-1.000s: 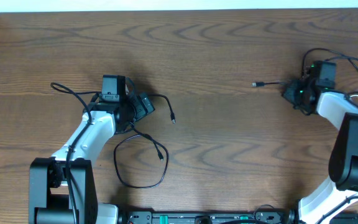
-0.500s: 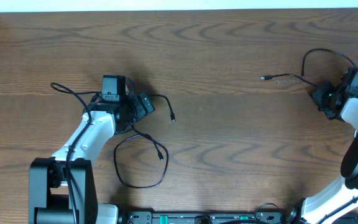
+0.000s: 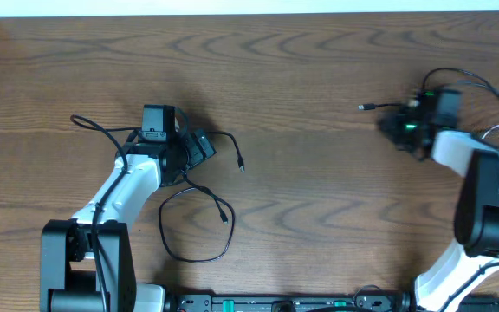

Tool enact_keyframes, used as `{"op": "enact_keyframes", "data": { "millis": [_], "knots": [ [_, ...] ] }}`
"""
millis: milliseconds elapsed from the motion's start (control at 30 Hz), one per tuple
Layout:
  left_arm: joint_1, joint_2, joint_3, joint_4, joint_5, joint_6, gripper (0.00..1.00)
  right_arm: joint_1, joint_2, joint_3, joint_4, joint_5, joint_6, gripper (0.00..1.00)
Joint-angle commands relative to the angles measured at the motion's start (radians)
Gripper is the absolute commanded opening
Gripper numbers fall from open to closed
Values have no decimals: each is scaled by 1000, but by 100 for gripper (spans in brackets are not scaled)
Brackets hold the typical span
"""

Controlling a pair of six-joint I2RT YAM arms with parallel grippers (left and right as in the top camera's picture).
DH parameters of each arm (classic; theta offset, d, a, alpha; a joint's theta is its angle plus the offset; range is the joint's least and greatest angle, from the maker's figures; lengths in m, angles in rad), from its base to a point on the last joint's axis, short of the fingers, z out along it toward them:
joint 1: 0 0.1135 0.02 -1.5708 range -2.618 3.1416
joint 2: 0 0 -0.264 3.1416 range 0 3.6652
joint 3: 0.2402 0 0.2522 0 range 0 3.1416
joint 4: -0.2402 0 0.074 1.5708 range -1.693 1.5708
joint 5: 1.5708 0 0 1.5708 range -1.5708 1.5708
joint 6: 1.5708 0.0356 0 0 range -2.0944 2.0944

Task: Untangle cables

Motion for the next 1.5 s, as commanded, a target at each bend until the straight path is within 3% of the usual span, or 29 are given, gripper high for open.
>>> {"op": "enact_keyframes", "data": {
  "millis": [0, 233, 433, 500, 633, 800, 900, 967, 1067, 1200, 1467],
  "knots": [
    [4, -10, 11, -3, -10, 6, 98, 103, 71, -26, -37, -32, -137, 1],
    [4, -10, 11, -3, -10, 7, 98, 260, 64, 163, -324, -153, -367, 1],
    [4, -10, 11, -3, -10, 6, 98, 348, 63, 317, -590, -229, -504, 9],
    [4, -10, 11, -3, -10, 6, 98, 376, 63, 330, -620, -268, -533, 17],
    [4, -10, 11, -3, -10, 6, 98, 435, 63, 330, -639, -333, -531, 45],
    [4, -10, 11, -3, -10, 7, 98, 517, 63, 330, -689, -410, -524, 62],
    [4, -10, 11, -3, -10, 6, 98, 563, 63, 330, -721, -410, -504, 62],
    [4, -10, 11, -3, -10, 6, 98, 599, 63, 328, -743, -410, -482, 55],
    [4, -10, 11, -3, -10, 6, 98, 657, 63, 319, -754, -410, -392, 53],
    [4, -10, 11, -3, -10, 6, 98, 778, 64, 267, -660, -410, -238, 43],
    [4, -10, 11, -3, -10, 7, 98, 931, 64, 171, -505, -353, -1, 41]
  ]
}}
